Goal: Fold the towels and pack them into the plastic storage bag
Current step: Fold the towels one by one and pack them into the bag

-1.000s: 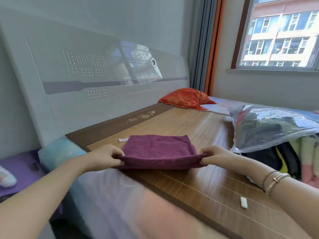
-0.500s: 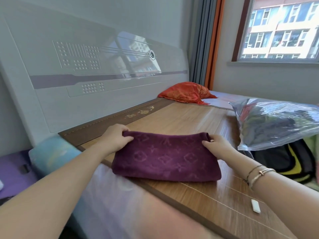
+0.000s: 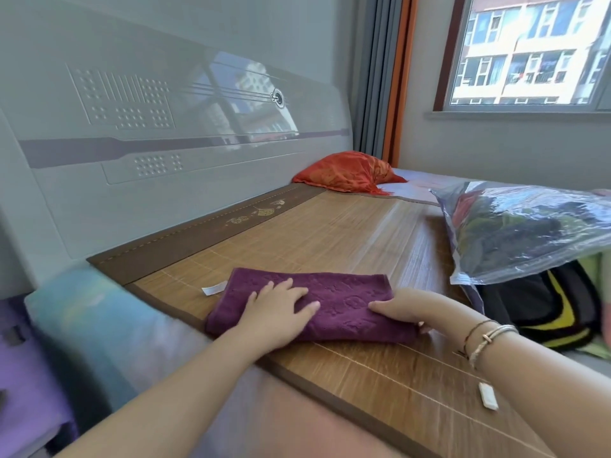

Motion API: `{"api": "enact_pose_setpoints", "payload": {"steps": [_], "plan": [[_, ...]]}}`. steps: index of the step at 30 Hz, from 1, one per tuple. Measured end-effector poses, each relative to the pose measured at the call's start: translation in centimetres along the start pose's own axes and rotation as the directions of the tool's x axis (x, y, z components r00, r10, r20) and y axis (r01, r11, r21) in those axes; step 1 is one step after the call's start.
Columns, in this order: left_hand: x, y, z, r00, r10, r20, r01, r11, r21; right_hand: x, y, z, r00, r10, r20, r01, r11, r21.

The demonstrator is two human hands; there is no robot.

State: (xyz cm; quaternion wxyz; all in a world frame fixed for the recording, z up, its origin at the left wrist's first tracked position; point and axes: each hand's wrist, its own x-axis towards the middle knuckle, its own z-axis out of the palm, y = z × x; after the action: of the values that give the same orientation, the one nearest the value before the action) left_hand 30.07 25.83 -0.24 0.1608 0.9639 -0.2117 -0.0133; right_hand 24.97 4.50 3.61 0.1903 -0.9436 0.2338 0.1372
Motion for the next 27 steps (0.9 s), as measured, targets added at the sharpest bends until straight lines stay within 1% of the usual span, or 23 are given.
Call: {"api": "enact_pose_setpoints", "payload": {"steps": [2, 3, 4, 5, 6, 7, 8, 10, 12, 14, 15, 16, 17, 18, 19, 20, 21, 22, 23, 25, 27], "plan": [[-1.5, 0.9, 0.2, 0.998, 0.033, 0.053, -0.032, 0.999, -0.020, -0.7, 0.1, 0.2, 1.000, 0.003, 0.021, -0.006, 0.987, 0.158], [-2.2, 1.2, 0.1, 0.995, 0.061, 0.077, -0.057, 0.997, -0.050, -0.9, 0.2, 0.2, 1.000, 0.003, 0.027, -0.010, 0.956, 0.293], [-2.9, 1.4, 0.1, 0.990, 0.092, 0.105, -0.085, 0.994, -0.070, -1.2, 0.3, 0.2, 0.999, -0.002, 0.045, -0.020, 0.885, 0.466], [-3.5, 1.5, 0.1, 0.985, 0.121, 0.126, -0.113, 0.991, -0.069, -1.6, 0.5, 0.2, 0.997, -0.016, 0.079, -0.039, 0.763, 0.645], [-4.1, 1.7, 0.1, 0.981, 0.139, 0.134, -0.134, 0.990, -0.049, -2.1, 0.7, 0.2, 0.992, -0.047, 0.118, -0.065, 0.607, 0.792], [-4.5, 1.8, 0.1, 0.982, 0.145, 0.121, -0.144, 0.989, -0.019, -2.4, 0.8, 0.3, 0.988, -0.081, 0.127, -0.076, 0.461, 0.884], [-4.8, 1.8, 0.2, 0.986, 0.141, 0.086, -0.143, 0.990, 0.013, -2.9, 0.8, 0.2, 0.988, -0.105, 0.116, -0.072, 0.348, 0.935], [-4.8, 1.9, 0.4, 0.995, 0.102, -0.023, -0.101, 0.994, 0.050, -3.2, 0.6, 0.2, 0.985, -0.147, 0.087, -0.060, 0.180, 0.982], [-4.4, 1.6, 0.5, 0.989, 0.032, -0.141, -0.027, 0.999, 0.036, -3.6, 0.3, -0.1, 0.983, -0.177, 0.052, -0.036, 0.088, 0.995], [-3.9, 1.5, -0.1, 0.964, -0.028, -0.264, 0.006, 0.996, -0.084, -4.3, -0.2, -0.9, 0.979, -0.204, -0.011, 0.017, 0.030, 0.999], [-3.6, 2.0, -0.7, 0.957, -0.056, -0.285, 0.006, 0.985, -0.173, -4.6, -0.3, -1.5, 0.975, -0.217, -0.049, 0.047, -0.015, 0.999], [-3.1, 2.8, -1.6, 0.959, -0.084, -0.269, 0.005, 0.960, -0.281, -5.0, -0.4, -2.2, 0.970, -0.229, -0.085, 0.070, -0.072, 0.995], [-2.6, 3.9, -2.9, 0.964, -0.115, -0.238, 0.006, 0.910, -0.414, -5.1, -0.4, -3.0, 0.964, -0.236, -0.120, 0.088, -0.140, 0.986], [-2.2, 5.3, -4.2, 0.965, -0.168, -0.200, 0.022, 0.815, -0.579, -5.4, -0.4, -3.8, 0.955, -0.249, -0.160, 0.109, -0.207, 0.972], [-1.9, 6.7, -5.7, 0.963, -0.227, -0.144, 0.043, 0.659, -0.751, -5.5, -0.4, -4.5, 0.944, -0.264, -0.200, 0.130, -0.262, 0.956], [-1.8, 8.1, -7.1, 0.962, -0.267, -0.058, 0.076, 0.463, -0.883, -5.7, -0.4, -5.2, 0.928, -0.292, -0.232, 0.142, -0.297, 0.944], [-1.6, 9.1, -8.2, 0.960, -0.279, 0.024, 0.105, 0.278, -0.955, -5.6, -0.4, -5.6, 0.914, -0.316, -0.256, 0.157, -0.307, 0.939], [-1.6, 9.9, -8.9, 0.960, -0.269, 0.073, 0.112, 0.135, -0.984, -5.6, -0.4, -5.9, 0.904, -0.333, -0.268, 0.172, -0.291, 0.941], [-1.5, 10.3, -9.1, 0.963, -0.251, 0.096, 0.111, 0.045, -0.993, -5.4, -0.4, -5.8, 0.902, -0.332, -0.276, 0.195, -0.257, 0.947], [-1.8, 10.0, -8.0, 0.958, -0.236, 0.161, 0.157, -0.038, -0.987, -4.9, -0.4, -4.8, 0.928, -0.278, -0.248, 0.218, -0.137, 0.966], [-2.8, 8.4, -5.4, 0.923, -0.251, 0.293, 0.283, -0.073, -0.956, -4.2, 0.1, -2.7, 0.967, -0.207, -0.149, 0.161, 0.043, 0.986]]}}
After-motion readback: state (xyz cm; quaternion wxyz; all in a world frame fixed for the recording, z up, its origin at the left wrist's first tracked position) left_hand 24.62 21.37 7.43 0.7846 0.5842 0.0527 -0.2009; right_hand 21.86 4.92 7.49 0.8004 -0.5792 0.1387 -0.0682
